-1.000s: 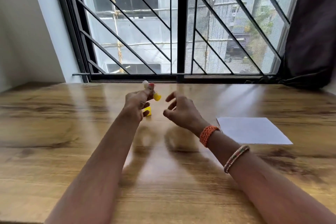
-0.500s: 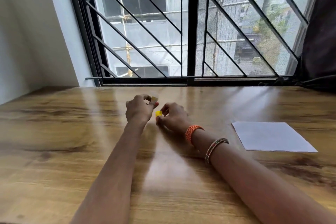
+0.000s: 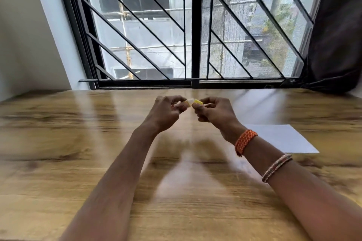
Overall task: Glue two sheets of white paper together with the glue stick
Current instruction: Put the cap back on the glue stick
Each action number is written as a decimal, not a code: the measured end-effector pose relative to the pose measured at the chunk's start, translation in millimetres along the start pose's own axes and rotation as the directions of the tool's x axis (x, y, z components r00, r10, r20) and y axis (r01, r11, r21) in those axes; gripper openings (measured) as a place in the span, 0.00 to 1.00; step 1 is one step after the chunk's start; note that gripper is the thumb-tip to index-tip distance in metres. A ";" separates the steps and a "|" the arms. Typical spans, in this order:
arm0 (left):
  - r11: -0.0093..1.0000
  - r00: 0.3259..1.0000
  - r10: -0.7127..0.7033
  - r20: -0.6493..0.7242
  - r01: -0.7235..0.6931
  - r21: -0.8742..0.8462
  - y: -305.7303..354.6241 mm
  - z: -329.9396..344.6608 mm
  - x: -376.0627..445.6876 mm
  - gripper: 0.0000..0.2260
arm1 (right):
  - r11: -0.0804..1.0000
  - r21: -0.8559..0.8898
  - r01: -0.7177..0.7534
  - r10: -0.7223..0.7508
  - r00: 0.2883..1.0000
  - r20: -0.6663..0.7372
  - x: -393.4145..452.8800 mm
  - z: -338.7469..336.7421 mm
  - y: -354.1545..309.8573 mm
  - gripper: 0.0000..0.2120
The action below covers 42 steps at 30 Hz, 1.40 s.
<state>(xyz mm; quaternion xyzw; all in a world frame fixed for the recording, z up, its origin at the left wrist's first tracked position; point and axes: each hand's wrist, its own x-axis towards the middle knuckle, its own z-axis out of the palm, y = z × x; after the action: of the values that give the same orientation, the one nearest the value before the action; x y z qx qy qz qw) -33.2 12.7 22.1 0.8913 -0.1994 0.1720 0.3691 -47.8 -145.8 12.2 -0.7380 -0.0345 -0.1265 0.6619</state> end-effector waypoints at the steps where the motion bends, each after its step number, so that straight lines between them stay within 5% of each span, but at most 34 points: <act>1: 1.000 1.000 0.027 0.009 -0.027 0.004 2.2 1.6 -0.6 0.08 | 0.999 -0.026 0.025 -0.025 1.000 -0.006 -1.9 -4.6 -0.4 0.06; 7: 0.979 0.989 0.144 -0.029 -0.138 0.151 4.7 9.7 -2.4 0.11 | 0.830 -0.453 0.324 -0.366 0.930 -0.006 -9.8 -15.3 -2.2 0.08; 10: 0.948 0.976 0.213 -0.041 -0.196 0.251 4.6 8.3 -3.3 0.12 | 0.713 -0.537 0.451 -0.478 0.873 0.100 -12.3 -15.8 -4.9 0.08; 14: 0.883 0.902 0.364 -0.231 -0.256 0.392 11.5 6.1 -7.9 0.11 | 0.661 -0.561 0.499 -0.546 0.832 0.096 -15.5 -14.5 -11.9 0.02; 16: 0.838 0.854 0.444 -0.271 -0.288 0.464 18.0 8.7 -11.7 0.11 | 0.675 -0.577 0.461 -0.546 0.837 0.030 -16.9 -11.9 -12.9 0.08; 20: 0.765 0.831 0.485 -0.272 -0.253 0.592 22.5 19.1 -21.9 0.09 | 0.844 -0.457 0.280 -0.312 0.950 0.007 -20.8 -9.8 -14.0 0.16; 22: 0.834 0.874 0.389 -0.292 -0.199 0.514 26.1 28.4 -24.5 0.10 | 0.866 -0.459 0.200 -0.206 0.978 0.037 -16.8 -15.5 -16.0 0.21; 25: 0.983 0.953 0.047 -0.298 0.010 0.185 33.6 45.2 -25.8 0.08 | 0.858 -0.489 0.158 -0.123 0.987 0.104 -2.9 -42.2 -21.4 0.26; 27: 0.978 0.946 -0.205 -0.252 0.190 -0.083 31.9 49.1 -24.0 0.08 | 0.856 -0.501 0.128 -0.087 0.991 0.106 6.5 -70.4 -19.0 0.21; 29: 0.888 0.930 -0.343 -0.130 0.276 -0.368 26.4 46.1 -21.1 0.10 | 0.745 -0.661 0.088 -0.012 0.993 0.117 12.5 -100.0 -7.8 0.10; 32: 0.769 0.939 -0.342 -0.014 0.272 -0.579 19.6 40.6 -17.5 0.13 | 0.592 -0.804 0.053 0.126 0.979 0.158 13.3 -119.9 7.0 0.06; 42: 0.819 0.973 -0.226 -0.048 0.163 -0.551 24.1 49.4 -14.3 0.08 | 0.571 -0.816 0.088 0.137 0.970 0.200 15.8 -117.0 12.8 0.03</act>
<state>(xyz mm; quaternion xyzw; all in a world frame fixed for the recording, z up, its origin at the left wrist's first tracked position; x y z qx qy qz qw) -49.2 -35.5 -3.2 0.7548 -0.1267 0.1193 0.6325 -46.3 -264.6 14.2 -0.9702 -0.0417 -0.0284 0.2370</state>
